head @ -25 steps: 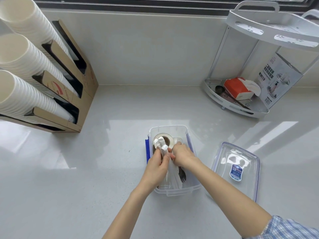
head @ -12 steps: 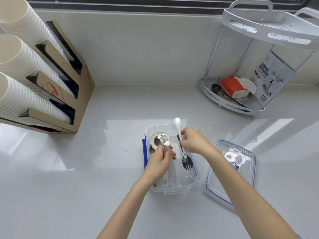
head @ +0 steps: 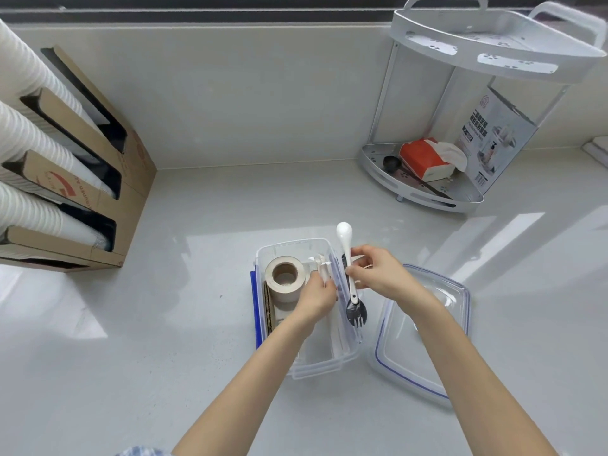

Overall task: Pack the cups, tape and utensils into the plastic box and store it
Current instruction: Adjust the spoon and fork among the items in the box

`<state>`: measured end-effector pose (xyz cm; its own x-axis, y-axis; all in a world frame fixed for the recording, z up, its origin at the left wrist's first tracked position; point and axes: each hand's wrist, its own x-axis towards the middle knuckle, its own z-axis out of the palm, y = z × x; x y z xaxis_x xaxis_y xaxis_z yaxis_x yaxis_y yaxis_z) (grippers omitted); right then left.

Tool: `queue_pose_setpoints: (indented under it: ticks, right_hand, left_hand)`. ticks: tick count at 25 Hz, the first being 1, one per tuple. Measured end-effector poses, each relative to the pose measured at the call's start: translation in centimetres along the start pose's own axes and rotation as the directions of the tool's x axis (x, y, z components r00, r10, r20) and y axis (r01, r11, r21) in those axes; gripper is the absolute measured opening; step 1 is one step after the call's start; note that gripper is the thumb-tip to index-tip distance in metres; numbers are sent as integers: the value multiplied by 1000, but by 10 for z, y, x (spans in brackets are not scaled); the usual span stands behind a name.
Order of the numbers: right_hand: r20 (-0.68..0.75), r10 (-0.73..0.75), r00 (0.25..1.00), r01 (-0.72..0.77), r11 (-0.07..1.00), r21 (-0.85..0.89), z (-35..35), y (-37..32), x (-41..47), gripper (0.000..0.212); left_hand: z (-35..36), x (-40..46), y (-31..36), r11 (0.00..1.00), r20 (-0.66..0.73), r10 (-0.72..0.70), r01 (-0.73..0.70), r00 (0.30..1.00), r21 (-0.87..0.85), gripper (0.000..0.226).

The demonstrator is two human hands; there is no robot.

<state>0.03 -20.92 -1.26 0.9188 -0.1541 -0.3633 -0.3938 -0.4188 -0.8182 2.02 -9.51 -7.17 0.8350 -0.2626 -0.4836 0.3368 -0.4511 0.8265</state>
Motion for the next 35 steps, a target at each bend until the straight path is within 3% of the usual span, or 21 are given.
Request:
queue_pose_setpoints:
  ticks: [6, 12, 17, 20, 23, 26, 32, 35]
  right_hand:
    - [10, 5, 1000, -5, 999, 44, 3, 8, 2, 31]
    - [-1, 24, 1000, -24, 996, 80, 5, 11, -1, 31]
    - [-16, -6, 1000, 9, 985, 170, 4, 5, -11, 31]
    - [-55, -45, 997, 57, 972, 227, 6, -1, -16, 29]
    - [-92, -59, 994, 86, 941, 329, 10, -5, -19, 25]
    - [-111, -47, 993, 84, 929, 359, 15, -3, -20, 25]
    - [-139, -44, 989, 93, 923, 373, 16, -1, -24, 27]
    - [-178, -80, 981, 130, 946, 295, 14, -3, -26, 27]
  left_hand:
    - [8, 8, -10, 988, 104, -138, 130, 985, 81, 71]
    - [0, -1, 3, 990, 124, -140, 139, 982, 12, 60]
    - [-15, -29, 22, 999, 115, 3, 3, 993, -50, 42]
    - [-26, -50, 27, 971, 198, 54, -5, 979, -240, 32]
    - [-31, -67, 21, 963, 261, 102, -29, 960, -267, 19]
    - [-33, -73, 11, 961, 222, 142, -81, 965, -266, 11]
    - [-49, -75, -1, 961, 104, 154, -124, 983, -245, 18]
    - [-63, -73, -5, 978, 33, 182, -177, 983, -114, 23]
